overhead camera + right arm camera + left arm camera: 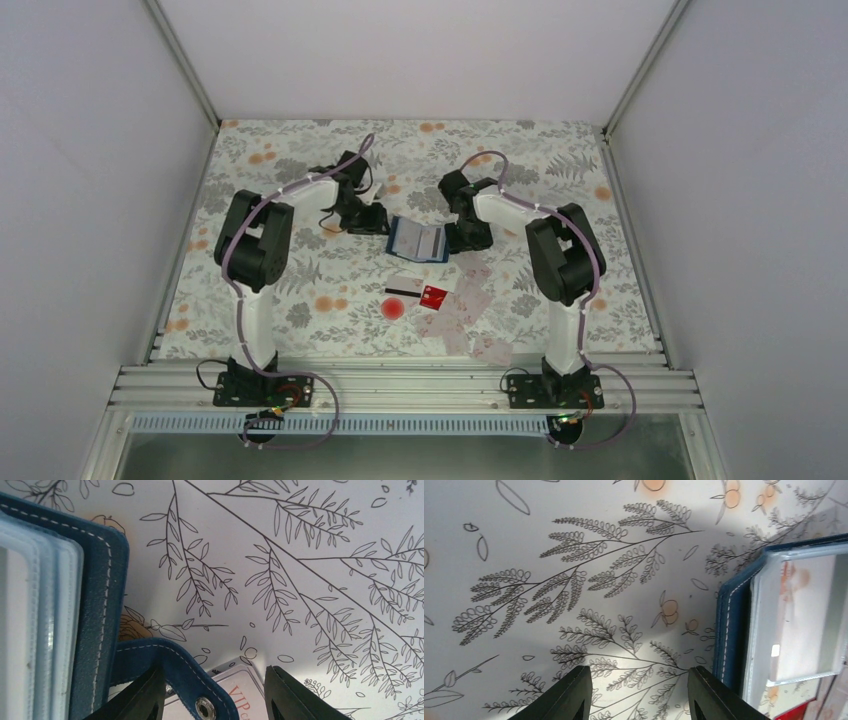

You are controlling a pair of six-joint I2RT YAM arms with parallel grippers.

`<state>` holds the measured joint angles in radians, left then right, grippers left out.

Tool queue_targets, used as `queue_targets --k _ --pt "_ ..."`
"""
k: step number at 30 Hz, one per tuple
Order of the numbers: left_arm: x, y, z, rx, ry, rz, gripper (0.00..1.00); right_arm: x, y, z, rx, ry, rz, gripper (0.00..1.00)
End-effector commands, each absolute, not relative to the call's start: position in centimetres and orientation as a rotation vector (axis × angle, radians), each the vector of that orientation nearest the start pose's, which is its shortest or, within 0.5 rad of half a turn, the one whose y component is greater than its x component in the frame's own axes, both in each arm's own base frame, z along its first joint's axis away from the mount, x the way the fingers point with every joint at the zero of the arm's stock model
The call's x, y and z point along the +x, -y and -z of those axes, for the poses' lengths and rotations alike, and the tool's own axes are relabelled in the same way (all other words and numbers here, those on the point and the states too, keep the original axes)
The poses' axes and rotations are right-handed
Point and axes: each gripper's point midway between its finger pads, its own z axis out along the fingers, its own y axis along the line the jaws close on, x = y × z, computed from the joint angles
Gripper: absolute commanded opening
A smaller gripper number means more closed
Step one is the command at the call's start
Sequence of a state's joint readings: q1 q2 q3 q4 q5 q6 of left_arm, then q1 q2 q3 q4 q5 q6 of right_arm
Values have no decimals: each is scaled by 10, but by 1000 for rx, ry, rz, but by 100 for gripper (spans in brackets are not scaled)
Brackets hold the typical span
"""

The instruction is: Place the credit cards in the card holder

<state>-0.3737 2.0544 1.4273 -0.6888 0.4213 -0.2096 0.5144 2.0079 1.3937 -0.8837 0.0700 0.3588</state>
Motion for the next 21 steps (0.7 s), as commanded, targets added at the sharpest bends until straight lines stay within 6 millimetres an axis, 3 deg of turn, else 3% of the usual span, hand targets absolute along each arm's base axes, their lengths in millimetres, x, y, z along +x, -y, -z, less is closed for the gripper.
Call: queue_targets --k 1,10,21 --pt "385 246 -48 358 -2849 866 50 343 -179 5 -239 -3061 54 51" --pt "393 280 -92 432 -2740 995 50 346 -182 7 -249 -3066 38 51" --pt "377 329 -59 583 -2769 1071 50 352 -188 3 -239 -3067 -8 50"
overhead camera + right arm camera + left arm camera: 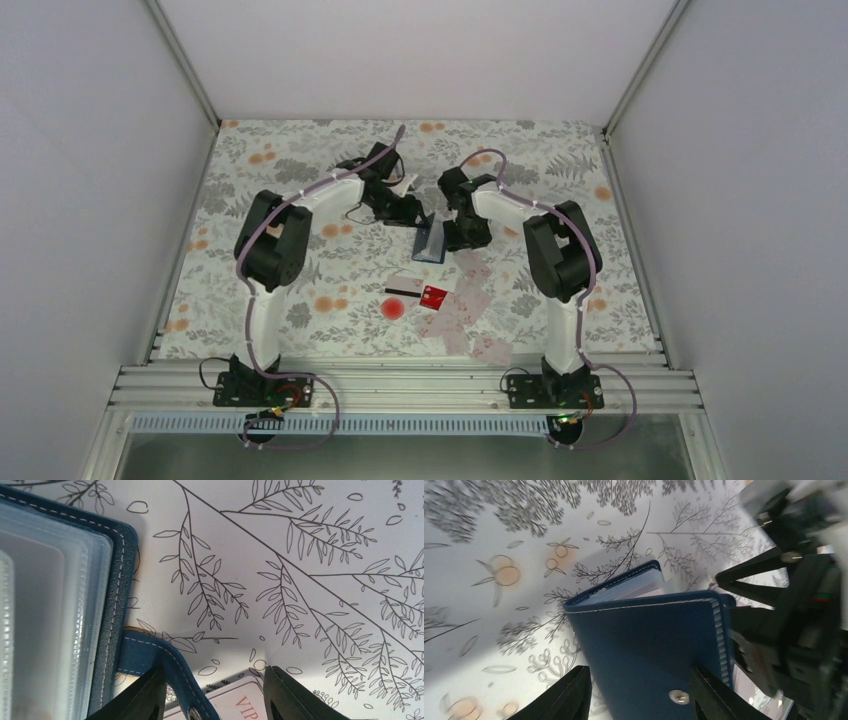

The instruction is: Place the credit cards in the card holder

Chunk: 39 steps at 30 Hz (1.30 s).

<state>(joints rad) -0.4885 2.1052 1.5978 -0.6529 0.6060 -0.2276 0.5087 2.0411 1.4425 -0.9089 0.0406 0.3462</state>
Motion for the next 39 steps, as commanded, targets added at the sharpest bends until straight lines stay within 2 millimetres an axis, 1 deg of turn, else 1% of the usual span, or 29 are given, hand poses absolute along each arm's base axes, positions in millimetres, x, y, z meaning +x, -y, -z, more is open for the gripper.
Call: queue_targets --k 1,5,7,8,10,12,14,17,19,21,22,25,28,29,33,35,39 --pt "376 332 -57 591 -2769 1075 50 354 -189 -1 -231 -3062 -21 50" --pt "373 341 -48 625 -2792 1064 50 362 -198 -26 -218 -3038 -93 50" --pt "372 341 -41 632 -2814 1034 50 368 -205 -45 -215 -3012 -160 50" --pt "371 340 -37 635 -2826 1019 50 372 -209 -59 -208 -2990 -193 50" --pt "370 338 -29 636 -2852 984 50 374 -211 -79 -196 -2967 -236 51" --pt "370 334 -22 635 -2879 936 50 372 -206 -96 -167 -2948 -252 51" --pt "370 330 -16 637 -2902 888 50 369 -199 -108 -138 -2936 -271 51" --pt "370 326 -11 648 -2918 831 50 365 -182 -124 -76 -2915 -275 51" --pt "371 325 -7 662 -2929 782 50 363 -169 -131 -28 -2897 -268 52" --pt "372 325 -3 676 -2944 730 50 362 -159 -130 6 -2886 -259 52" --pt "372 326 -1 681 -2949 710 50 360 -155 -124 21 -2891 -253 52" --pt "377 324 0 686 -2957 608 50 352 -149 -97 60 -2928 -236 50" --pt "377 322 1 698 -2959 501 50 347 -148 -73 99 -2964 -236 45" --pt "376 321 2 706 -2959 466 50 346 -150 -65 108 -2973 -245 44" --pt "369 318 9 730 -2968 327 50 351 -168 -52 79 -2975 -374 41" --pt "367 319 10 729 -2970 322 50 354 -175 -47 58 -2974 -417 40" --pt "366 323 5 726 -2959 337 50 359 -187 -42 22 -2972 -477 39"
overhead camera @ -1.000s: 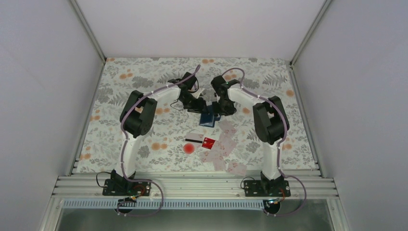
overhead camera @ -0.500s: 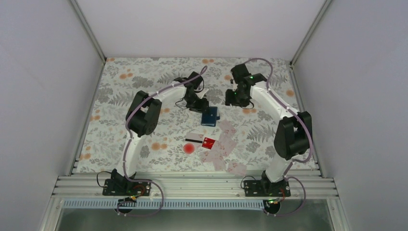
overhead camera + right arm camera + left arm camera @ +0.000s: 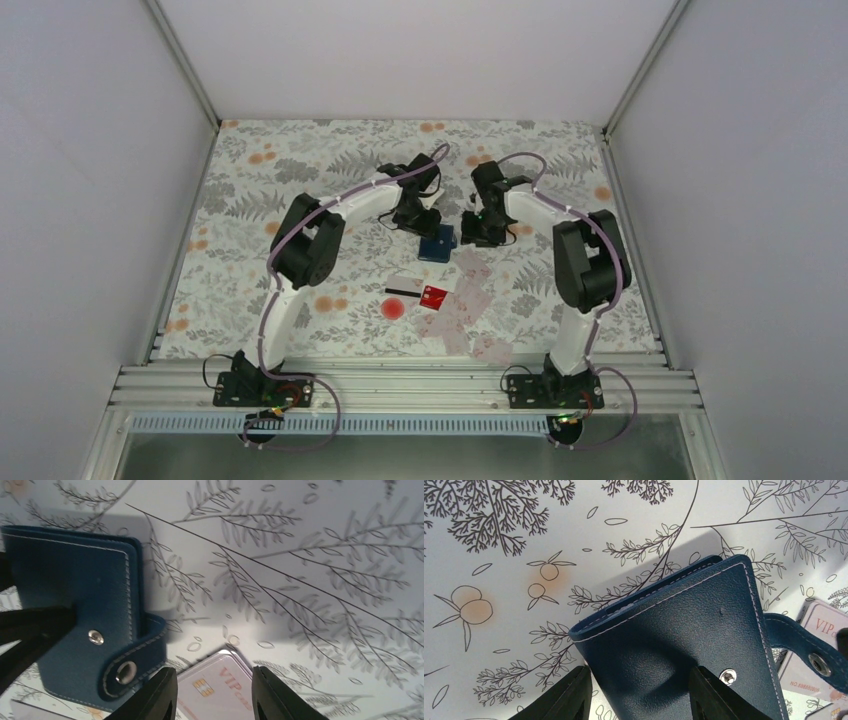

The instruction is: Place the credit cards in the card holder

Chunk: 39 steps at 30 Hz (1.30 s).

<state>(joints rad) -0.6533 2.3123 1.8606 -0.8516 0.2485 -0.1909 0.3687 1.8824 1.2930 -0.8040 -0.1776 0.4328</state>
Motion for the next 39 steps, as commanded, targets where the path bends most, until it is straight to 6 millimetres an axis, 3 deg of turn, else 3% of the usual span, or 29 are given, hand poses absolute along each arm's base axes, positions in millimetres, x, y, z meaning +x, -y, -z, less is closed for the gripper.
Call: queue_targets --k 1,10,25,31,39 --pt "366 324 5 722 -2959 344 50 359 -191 -42 12 -2974 -486 39" --pt "364 330 1 706 -2957 398 50 363 -215 -31 -29 -2986 -537 38" --pt "362 337 -12 684 -2936 475 50 359 -225 -31 -59 -3009 -562 37" --pt "361 335 -10 682 -2936 470 50 359 -231 -50 -72 -2982 -604 37" --pt "359 334 -7 678 -2942 466 50 377 -236 -87 -60 -2914 -616 38"
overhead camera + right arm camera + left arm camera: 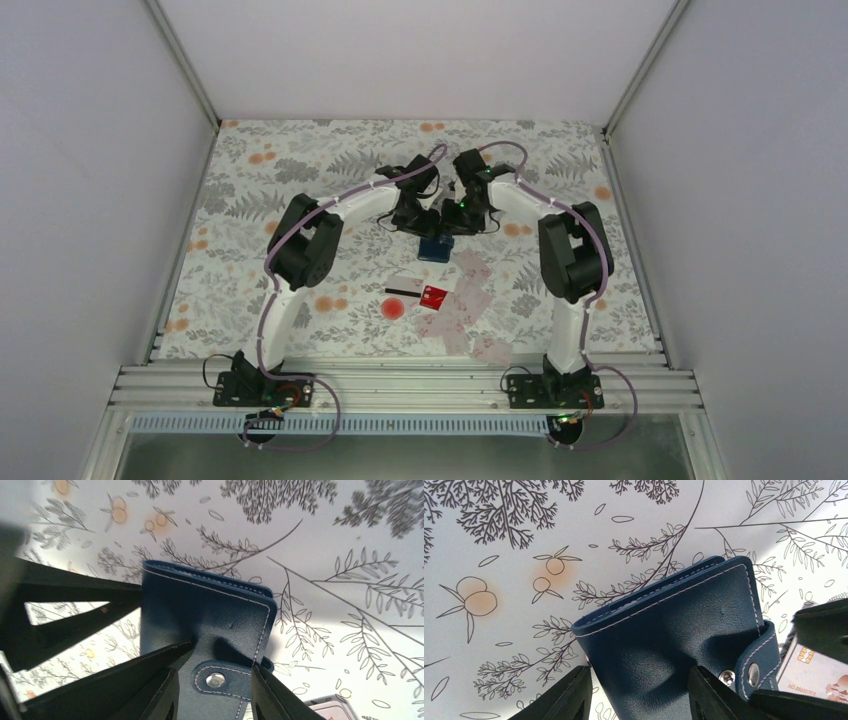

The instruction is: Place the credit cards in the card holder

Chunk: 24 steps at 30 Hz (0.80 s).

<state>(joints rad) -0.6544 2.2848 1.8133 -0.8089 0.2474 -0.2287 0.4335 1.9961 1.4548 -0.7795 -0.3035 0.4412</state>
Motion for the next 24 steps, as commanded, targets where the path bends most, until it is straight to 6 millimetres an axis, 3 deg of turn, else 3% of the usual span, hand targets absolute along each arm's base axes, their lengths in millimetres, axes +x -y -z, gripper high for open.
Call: queue_targets --k 1,14,24 --pt "359 334 -7 677 -2942 463 50 378 -235 -87 -56 -2917 -606 38" --pt "358 334 -6 680 -2944 476 50 365 -215 -62 12 -2967 -484 30" --pt "358 336 -6 688 -2944 483 50 359 -221 -41 7 -3004 -521 28"
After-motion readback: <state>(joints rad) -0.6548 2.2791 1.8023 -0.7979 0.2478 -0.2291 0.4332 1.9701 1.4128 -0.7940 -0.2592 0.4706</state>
